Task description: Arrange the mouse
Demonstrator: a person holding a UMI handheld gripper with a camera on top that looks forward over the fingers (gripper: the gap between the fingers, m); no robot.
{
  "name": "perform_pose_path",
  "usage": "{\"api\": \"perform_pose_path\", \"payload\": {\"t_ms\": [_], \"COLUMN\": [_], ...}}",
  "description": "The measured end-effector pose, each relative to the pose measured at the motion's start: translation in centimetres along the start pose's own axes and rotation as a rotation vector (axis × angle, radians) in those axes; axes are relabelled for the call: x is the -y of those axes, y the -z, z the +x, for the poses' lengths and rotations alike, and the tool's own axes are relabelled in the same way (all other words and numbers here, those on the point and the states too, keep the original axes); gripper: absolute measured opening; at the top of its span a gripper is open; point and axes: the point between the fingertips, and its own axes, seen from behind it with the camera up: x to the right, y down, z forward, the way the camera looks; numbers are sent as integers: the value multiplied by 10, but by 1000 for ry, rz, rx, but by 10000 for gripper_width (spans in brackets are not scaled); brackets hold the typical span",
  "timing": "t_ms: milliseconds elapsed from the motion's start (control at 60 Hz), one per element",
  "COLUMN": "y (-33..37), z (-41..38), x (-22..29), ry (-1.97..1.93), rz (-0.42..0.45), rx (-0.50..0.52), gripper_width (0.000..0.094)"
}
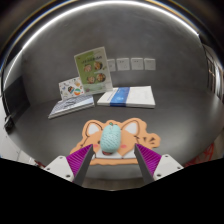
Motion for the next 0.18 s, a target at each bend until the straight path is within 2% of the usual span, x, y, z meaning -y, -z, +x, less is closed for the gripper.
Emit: {"api": "perform_pose_path", "payload": {"t_ms": [183], "y": [86], "z": [90], "x": [-30], "ry": [26], "rz": [21], "rx": [-57], "gripper_width": [840]}}
